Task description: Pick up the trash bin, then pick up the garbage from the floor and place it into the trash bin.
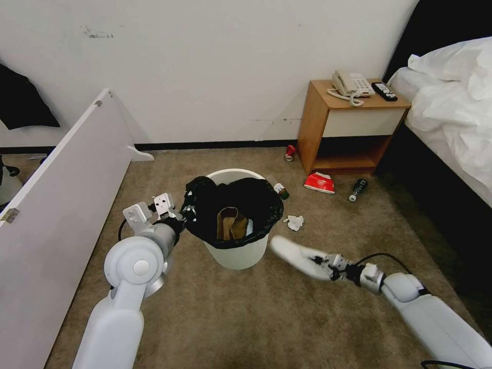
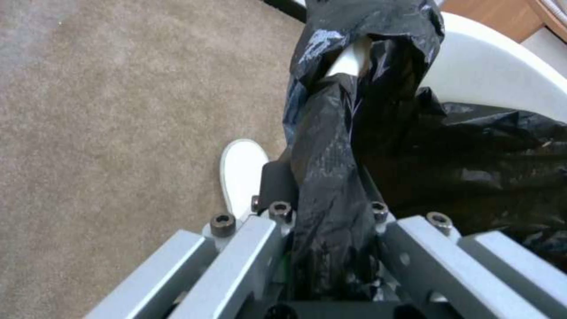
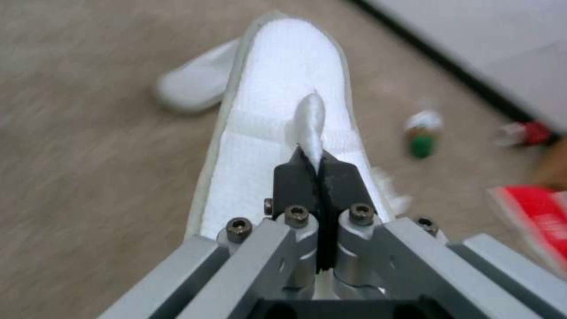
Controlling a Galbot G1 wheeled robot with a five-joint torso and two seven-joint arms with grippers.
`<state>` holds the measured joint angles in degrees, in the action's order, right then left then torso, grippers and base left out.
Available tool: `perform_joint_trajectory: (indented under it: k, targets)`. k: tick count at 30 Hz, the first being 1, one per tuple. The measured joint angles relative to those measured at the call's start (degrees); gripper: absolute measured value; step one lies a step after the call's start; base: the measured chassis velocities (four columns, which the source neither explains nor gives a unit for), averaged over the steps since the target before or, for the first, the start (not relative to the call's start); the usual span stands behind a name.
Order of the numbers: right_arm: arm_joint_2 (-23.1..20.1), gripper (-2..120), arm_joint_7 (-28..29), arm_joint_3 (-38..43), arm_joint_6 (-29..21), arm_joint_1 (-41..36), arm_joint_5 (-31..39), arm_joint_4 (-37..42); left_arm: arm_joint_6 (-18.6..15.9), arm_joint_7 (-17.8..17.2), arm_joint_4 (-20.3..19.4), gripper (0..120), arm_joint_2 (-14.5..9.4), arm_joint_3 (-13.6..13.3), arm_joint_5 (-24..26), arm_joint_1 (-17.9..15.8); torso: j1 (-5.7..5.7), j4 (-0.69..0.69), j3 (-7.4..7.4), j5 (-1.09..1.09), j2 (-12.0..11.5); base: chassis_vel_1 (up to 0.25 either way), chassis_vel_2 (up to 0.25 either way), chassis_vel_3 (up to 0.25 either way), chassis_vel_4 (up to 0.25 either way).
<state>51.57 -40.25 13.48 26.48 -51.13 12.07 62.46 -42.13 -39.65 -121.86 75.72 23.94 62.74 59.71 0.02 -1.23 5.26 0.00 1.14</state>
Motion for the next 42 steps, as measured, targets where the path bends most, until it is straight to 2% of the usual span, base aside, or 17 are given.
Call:
perform_joint_trajectory:
  k: [8, 12, 22, 26, 36, 39, 42]
  targets:
    - [-1.0, 0, 0.1, 8.8, -1.1, -2.7, 2.6, 5.4, 0.0, -0.1, -0.1, 4, 0.3, -0.1, 0.0, 0.0, 0.00, -0.01, 0.00, 0.01, 0.0, 0.000, 0.000, 0.000, 0.000]
    - [-1.5, 0, 0.2, 13.7, -3.0, -4.9, 5.9, 11.7, 0.0, -0.3, -0.3, 4, 0.1, -0.1, 0.0, 0.2, 0.00, 0.00, 0.00, 0.00, 0.0, 0.000, 0.000, 0.000, 0.000]
    - [-1.8, 0, 0.5, 18.9, -5.3, -7.4, 10.6, 20.4, 0.0, -0.7, -0.4, 4, -0.3, 0.0, 0.1, 0.3, 0.00, 0.00, 0.00, 0.00, 0.0, 0.000, 0.000, 0.000, 0.000]
    - [-1.4, 0, 0.5, 21.5, -5.9, -8.3, 12.3, 24.3, 0.0, -1.5, -0.8, 4, -1.2, 0.1, 1.3, 0.3, 0.00, -0.01, 0.00, 0.00, 0.0, 0.000, 0.000, 0.000, 0.000]
    - [-1.1, 0, 0.1, 22.4, -6.9, -9.4, 17.6, 33.0, 0.0, -3.2, -1.4, 4, -3.3, 0.6, 2.6, 0.4, 0.00, -0.01, 0.00, -0.01, 0.0, 0.000, 0.000, 0.000, 0.000]
    - [-1.0, 0, 0.6, 19.4, -7.8, -8.8, 21.1, 38.6, 0.0, -3.2, -1.3, 4, -3.5, 0.5, 2.7, 0.7, 0.00, 0.01, 0.00, -0.01, 0.0, 0.000, 0.000, 0.000, 0.000]
    - [-1.0, 0, 0.9, 18.1, -8.1, -8.3, 22.1, 40.4, 0.0, -3.1, -1.3, 4, -3.4, 0.3, 2.7, 0.8, 0.00, 0.01, 0.00, -0.01, 0.0, 0.000, 0.000, 0.000, 0.000]
